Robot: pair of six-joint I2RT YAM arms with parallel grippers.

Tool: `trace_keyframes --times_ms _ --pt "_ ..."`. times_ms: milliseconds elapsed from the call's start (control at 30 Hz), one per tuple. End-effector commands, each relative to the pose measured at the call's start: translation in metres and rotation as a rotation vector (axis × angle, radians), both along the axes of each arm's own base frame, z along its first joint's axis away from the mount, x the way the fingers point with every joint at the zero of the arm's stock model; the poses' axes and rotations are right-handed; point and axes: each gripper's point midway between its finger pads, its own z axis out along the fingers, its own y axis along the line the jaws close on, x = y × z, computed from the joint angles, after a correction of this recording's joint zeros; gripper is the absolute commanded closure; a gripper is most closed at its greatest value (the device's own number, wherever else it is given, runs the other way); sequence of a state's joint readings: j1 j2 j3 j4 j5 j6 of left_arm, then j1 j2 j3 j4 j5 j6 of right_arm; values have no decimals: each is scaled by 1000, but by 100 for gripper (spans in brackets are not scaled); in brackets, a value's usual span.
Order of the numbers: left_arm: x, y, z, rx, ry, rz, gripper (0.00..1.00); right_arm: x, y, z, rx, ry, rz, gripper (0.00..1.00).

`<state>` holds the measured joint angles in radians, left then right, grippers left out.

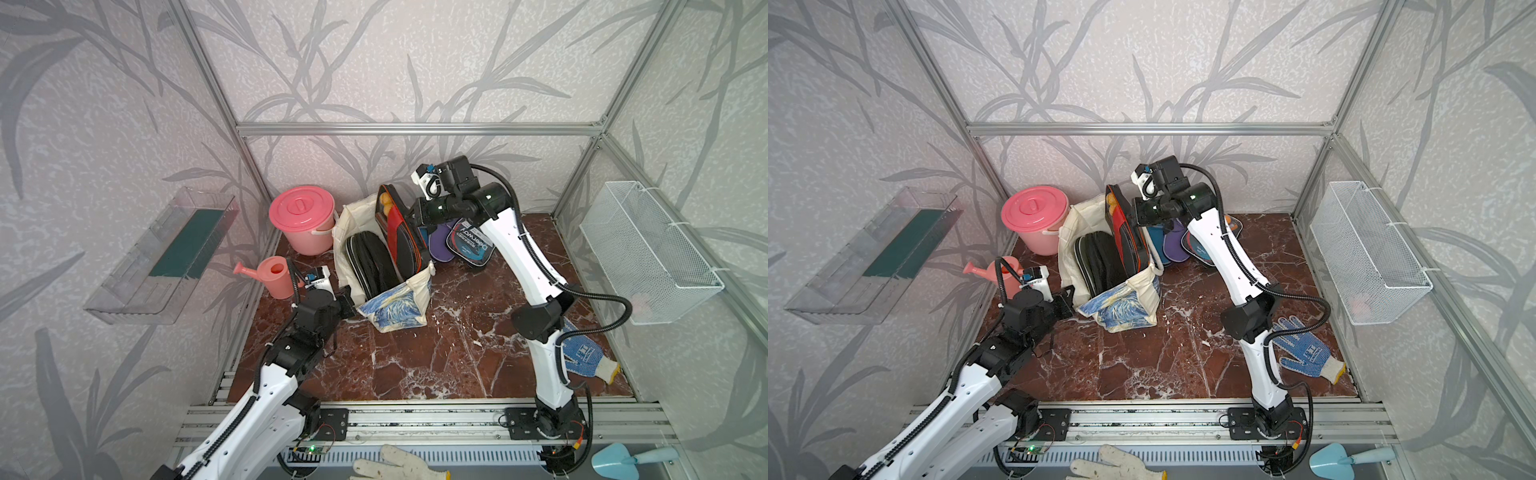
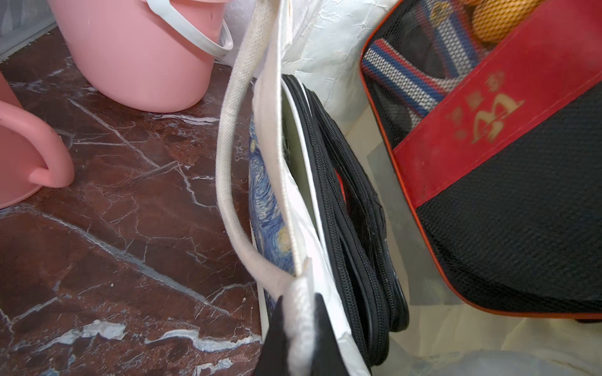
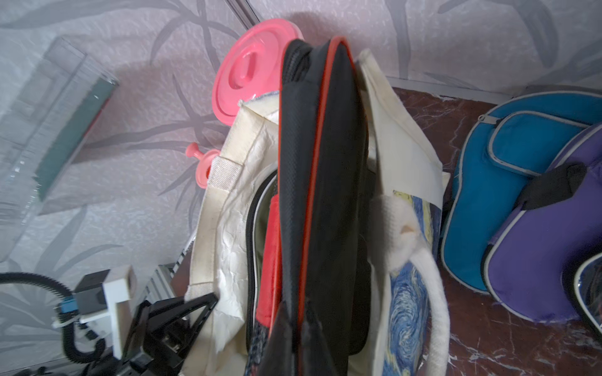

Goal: Remove the ping pong set from the canvas bag
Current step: Pick up the ping pong set from the canvas bag, then place the ping pong set at the ping pong set.

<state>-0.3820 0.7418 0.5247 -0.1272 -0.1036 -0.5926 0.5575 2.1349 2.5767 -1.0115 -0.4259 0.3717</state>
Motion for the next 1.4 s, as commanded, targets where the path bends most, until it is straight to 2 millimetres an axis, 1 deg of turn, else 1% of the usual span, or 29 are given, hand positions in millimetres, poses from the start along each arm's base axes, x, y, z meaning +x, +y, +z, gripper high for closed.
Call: trace_keyframes --times_ms 0,167,267,400,500,533,567,600,700,767,867,967,1133,1233,1300,1367 --pt "3 7 9 40 -17 27 100 -7 -21 104 243 -186 6 100" --pt "5 6 7 43 -11 25 100 -3 -50 138 355 -223 -34 100" --pt "5 6 5 46 -7 22 100 0 -68 153 406 -246 -66 100" --pt "5 6 4 48 -2 22 100 2 -93 167 448 -287 -118 100" --pt "5 6 4 48 -2 21 100 6 -118 173 490 -297 -181 100" --pt "5 6 3 48 0 21 100 9 -127 171 494 -298 -206 100" --pt "5 6 3 50 1 19 100 7 -138 176 506 -315 -230 100" --pt "5 6 3 49 0 19 100 9 -147 175 513 -321 -248 100" --pt "5 6 4 49 -1 18 100 20 -175 164 523 -322 -325 100" --pt "5 5 3 49 1 17 100 29 -194 151 523 -316 -384 100" --pt "5 5 2 48 3 14 100 42 -216 131 529 -310 -452 100" --pt "5 4 2 50 5 12 100 54 -233 112 522 -308 -512 100" --pt "5 4 1 50 7 9 100 76 -253 81 501 -311 -589 100" --pt "5 4 0 49 8 9 100 94 -259 57 497 -295 -624 100" --pt "5 4 0 49 7 9 100 108 -260 40 509 -280 -635 100" --pt "5 4 0 49 6 9 100 128 -258 15 526 -252 -638 100"
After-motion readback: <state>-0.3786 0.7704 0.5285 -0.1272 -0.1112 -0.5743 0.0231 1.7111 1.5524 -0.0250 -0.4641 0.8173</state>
